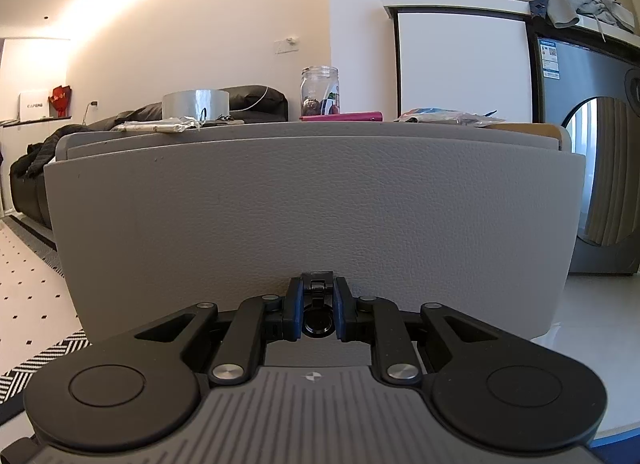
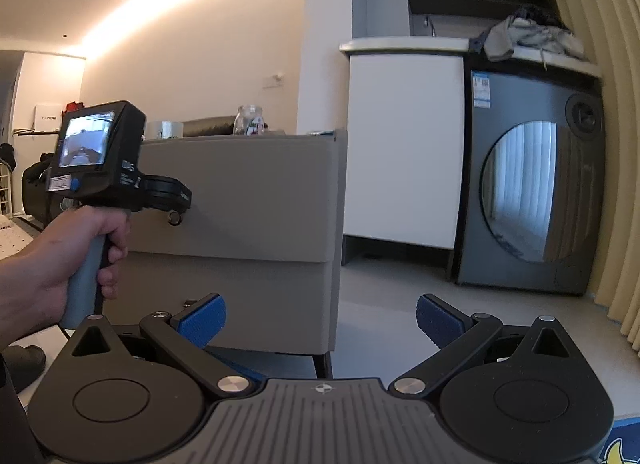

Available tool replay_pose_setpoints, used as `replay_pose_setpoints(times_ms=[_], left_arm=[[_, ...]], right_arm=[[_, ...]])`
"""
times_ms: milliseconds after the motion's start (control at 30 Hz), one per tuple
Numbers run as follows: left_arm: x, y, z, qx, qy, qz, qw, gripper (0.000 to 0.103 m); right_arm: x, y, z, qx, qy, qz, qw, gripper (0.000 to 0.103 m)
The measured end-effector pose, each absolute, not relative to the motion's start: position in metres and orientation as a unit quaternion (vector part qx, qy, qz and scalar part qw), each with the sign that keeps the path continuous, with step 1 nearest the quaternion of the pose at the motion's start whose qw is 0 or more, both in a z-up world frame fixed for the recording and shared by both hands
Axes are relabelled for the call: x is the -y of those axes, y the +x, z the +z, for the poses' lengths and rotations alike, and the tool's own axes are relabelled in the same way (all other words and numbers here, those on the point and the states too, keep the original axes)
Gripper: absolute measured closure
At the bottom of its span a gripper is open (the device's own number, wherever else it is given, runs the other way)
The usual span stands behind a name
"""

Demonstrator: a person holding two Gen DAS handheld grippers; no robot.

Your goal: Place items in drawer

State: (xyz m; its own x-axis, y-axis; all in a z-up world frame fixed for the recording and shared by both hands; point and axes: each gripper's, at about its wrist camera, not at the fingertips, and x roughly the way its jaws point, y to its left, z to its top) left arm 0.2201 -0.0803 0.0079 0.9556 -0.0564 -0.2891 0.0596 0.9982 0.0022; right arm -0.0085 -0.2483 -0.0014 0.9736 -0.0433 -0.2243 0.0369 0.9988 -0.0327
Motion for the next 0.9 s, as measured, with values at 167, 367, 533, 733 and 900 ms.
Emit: replay_pose_setpoints(times_ms=[167, 367, 533, 733, 900], left_arm=[[0.079, 0.215, 0.007, -0.142, 0.008, -0.033, 0.989, 0.086], [0.076, 0.209, 0.007, -0.142, 0.001, -0.036, 0.989, 0.086], [0.078, 0.201, 0.006, -0.137, 0.006, -0.032, 0.99, 0.086], [0.077, 0.196, 0.006, -0.139, 0.006, -0.034, 0.99, 0.086], [0.077, 0.191, 0.006, -0.138, 0.007, -0.033, 0.99, 0.086]], right_arm=[[0.253, -0.004, 0.01, -0.092, -0.006, -0.026, 0.995, 0.0], [0.256, -0.003, 0.018, -0.084, -0.004, -0.028, 0.996, 0.0], [0.258, -0.002, 0.017, -0.083, -0.021, -0.033, 0.996, 0.0], [0.263, 0.003, 0.019, -0.085, -0.004, -0.035, 0.996, 0.0], [0.265, 0.005, 0.018, -0.085, -0.003, -0.031, 0.996, 0.0]])
